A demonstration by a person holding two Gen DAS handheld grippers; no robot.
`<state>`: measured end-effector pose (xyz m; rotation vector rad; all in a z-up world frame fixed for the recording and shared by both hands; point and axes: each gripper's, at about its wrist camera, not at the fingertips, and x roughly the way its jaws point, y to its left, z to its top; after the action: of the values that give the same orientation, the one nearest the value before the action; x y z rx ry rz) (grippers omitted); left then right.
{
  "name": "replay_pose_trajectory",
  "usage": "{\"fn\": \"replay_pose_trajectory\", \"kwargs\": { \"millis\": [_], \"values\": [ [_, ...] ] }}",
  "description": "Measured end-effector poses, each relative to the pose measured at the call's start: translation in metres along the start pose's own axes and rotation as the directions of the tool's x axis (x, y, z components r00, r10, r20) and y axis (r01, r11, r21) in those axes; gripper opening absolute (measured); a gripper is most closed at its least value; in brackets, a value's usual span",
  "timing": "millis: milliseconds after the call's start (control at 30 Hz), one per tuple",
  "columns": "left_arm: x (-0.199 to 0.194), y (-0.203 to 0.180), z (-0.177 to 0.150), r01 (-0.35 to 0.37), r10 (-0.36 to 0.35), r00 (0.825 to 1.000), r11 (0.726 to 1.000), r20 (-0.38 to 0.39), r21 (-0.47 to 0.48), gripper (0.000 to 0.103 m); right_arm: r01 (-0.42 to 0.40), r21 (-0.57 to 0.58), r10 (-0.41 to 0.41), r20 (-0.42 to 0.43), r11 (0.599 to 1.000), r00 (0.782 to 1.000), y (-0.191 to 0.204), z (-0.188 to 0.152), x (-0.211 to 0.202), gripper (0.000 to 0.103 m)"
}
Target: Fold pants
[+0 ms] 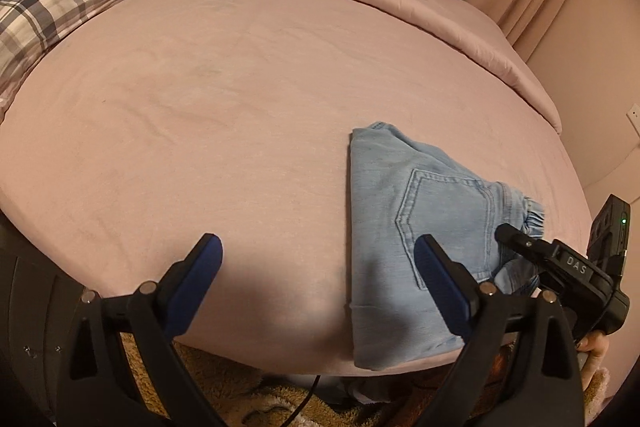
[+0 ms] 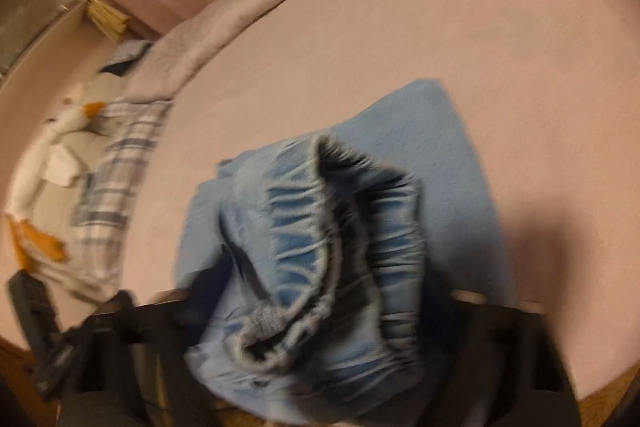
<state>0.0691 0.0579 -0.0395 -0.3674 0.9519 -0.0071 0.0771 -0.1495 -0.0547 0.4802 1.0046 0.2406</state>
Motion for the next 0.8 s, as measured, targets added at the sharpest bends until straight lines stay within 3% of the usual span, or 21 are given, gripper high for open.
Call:
{"fn": "replay_pose_trajectory", "kwargs": {
  "millis": [67, 167, 267, 300, 433, 500, 633, 800],
  "values": [
    [-0.001, -0.002, 0.000, 0.021, -0.021, 1.000, 1.000, -0.006, 0.000, 0.097, -0.037, -0.002, 0.037, 0.007, 0.999, 0.999, 0.005, 0.000, -0.007, 0.041],
    [0.002, -0.005, 0.001, 0.061, -0.061, 0.998, 0.998, -0.013, 0.000, 0.095, -0.066, -0.062, 0.071, 0.092, 0.996, 0.993, 0.015, -0.001, -0.037, 0.039],
    [0.008, -0.011, 0.004, 0.090, -0.090, 0.996, 0.996, -0.027, 0.011, 0.089, -0.010, -0.092, 0.026, 0.167, 0.996, 0.986, 0.020, 0.000, -0.060, 0.038],
    [0.012, -0.015, 0.005, 0.106, -0.105, 0.994, 0.994, -0.038, 0.021, 0.081, 0.025, -0.096, -0.007, 0.186, 0.995, 0.983, 0.019, -0.001, -0.066, 0.038],
    [0.031, -0.026, 0.004, 0.161, -0.157, 0.982, 0.987, -0.109, 0.029, 0.062, 0.062, -0.050, -0.055, 0.136, 0.997, 0.989, 0.002, -0.001, -0.047, 0.038],
    [0.041, -0.029, 0.002, 0.171, -0.164, 0.977, 0.984, -0.138, 0.042, 0.058, 0.114, -0.046, -0.108, 0.118, 0.992, 0.987, -0.005, -0.004, -0.035, 0.037],
    [0.063, -0.033, -0.004, 0.129, -0.113, 0.975, 0.989, -0.192, 0.075, 0.057, 0.148, -0.063, -0.139, 0.130, 0.987, 0.982, -0.004, -0.005, -0.024, 0.037],
    [0.064, -0.031, -0.007, 0.141, -0.126, 0.976, 0.987, -0.179, 0.073, 0.060, 0.143, -0.060, -0.135, 0.126, 0.988, 0.983, -0.003, -0.002, -0.023, 0.037]
  ]
}}
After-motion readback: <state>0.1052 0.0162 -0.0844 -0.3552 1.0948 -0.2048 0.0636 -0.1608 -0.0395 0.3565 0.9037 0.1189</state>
